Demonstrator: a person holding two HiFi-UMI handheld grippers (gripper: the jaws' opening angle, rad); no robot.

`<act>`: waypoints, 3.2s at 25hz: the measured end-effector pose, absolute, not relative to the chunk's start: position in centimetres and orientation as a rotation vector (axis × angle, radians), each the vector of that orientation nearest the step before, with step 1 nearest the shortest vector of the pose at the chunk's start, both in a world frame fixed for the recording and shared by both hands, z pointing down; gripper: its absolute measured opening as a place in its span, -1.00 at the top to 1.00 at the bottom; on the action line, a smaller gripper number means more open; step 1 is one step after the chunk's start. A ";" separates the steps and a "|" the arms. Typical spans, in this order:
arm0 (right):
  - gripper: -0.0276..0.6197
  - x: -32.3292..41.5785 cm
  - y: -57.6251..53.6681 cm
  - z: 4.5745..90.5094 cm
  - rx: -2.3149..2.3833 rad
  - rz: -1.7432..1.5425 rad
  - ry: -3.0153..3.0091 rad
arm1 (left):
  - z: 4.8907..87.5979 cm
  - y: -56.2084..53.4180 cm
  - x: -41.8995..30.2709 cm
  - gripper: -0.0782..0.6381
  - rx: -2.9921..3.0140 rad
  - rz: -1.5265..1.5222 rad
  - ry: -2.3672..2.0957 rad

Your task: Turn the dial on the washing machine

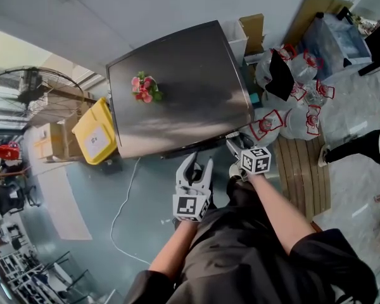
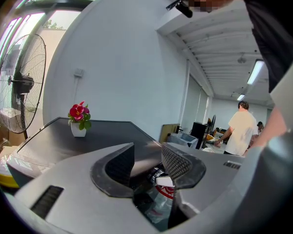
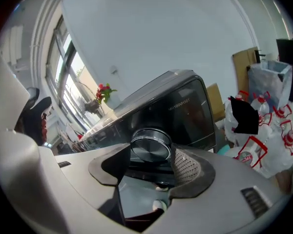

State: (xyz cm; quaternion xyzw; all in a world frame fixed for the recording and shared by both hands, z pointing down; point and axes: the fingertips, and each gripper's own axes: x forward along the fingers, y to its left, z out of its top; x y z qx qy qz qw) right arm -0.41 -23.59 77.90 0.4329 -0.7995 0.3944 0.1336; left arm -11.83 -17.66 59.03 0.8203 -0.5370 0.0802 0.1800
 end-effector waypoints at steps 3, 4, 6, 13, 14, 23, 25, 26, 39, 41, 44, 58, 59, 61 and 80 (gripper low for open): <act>0.15 -0.4 -23.6 78.0 1.244 1.207 -2.327 | 58.9 -17.6 -11.7 0.36 2.321 0.225 -1.516; 0.15 -0.4 -23.6 78.0 1.237 1.202 -2.330 | 58.9 -17.6 -11.7 0.36 2.318 0.227 -1.515; 0.15 -0.5 -23.5 77.9 1.222 1.141 -2.335 | 58.8 -17.5 -11.6 0.36 2.313 0.236 -1.517; 0.15 -0.5 -23.0 77.7 1.233 0.768 -2.271 | 58.6 -17.7 -12.0 0.36 2.305 0.251 -1.536; 0.15 -0.5 -22.8 78.0 1.236 0.754 -2.249 | 58.6 -17.7 -12.0 0.36 2.301 0.255 -1.538; 0.19 -0.7 -22.8 78.2 1.263 0.701 -2.164 | 59.0 -17.3 -11.9 0.36 2.280 0.227 -1.540; 0.19 -0.7 -23.0 78.1 1.274 0.714 -2.162 | 59.0 -17.2 -12.0 0.36 2.276 0.223 -1.545; 0.20 -0.7 -23.0 78.1 1.283 0.725 -2.164 | 59.0 -17.2 -12.1 0.36 2.274 0.222 -1.548; 0.20 -0.4 -23.2 78.1 1.270 1.027 -2.270 | 59.1 -17.2 -12.2 0.36 2.272 0.232 -1.555; 0.20 -0.3 -23.2 78.1 1.268 1.080 -2.284 | 59.2 -17.2 -12.1 0.36 2.271 0.232 -1.554; 0.20 -0.1 -23.1 78.4 1.266 1.239 -2.310 | 59.3 -17.2 -11.9 0.36 2.273 0.235 -1.553; 0.15 -1.0 -22.3 77.8 1.218 0.801 -2.278 | 59.0 -17.0 -12.4 0.36 2.254 0.244 -1.581; 0.15 -0.9 -22.3 78.1 1.223 0.786 -2.258 | 59.0 -17.0 -12.3 0.36 2.255 0.240 -1.580; 0.15 -0.6 -22.7 78.3 1.250 0.789 -2.234 | 58.9 -17.1 -12.3 0.36 2.255 0.236 -1.584; 0.19 -0.3 -23.3 78.0 1.257 1.039 -2.309 | 59.0 -17.2 -12.5 0.36 2.249 0.239 -1.587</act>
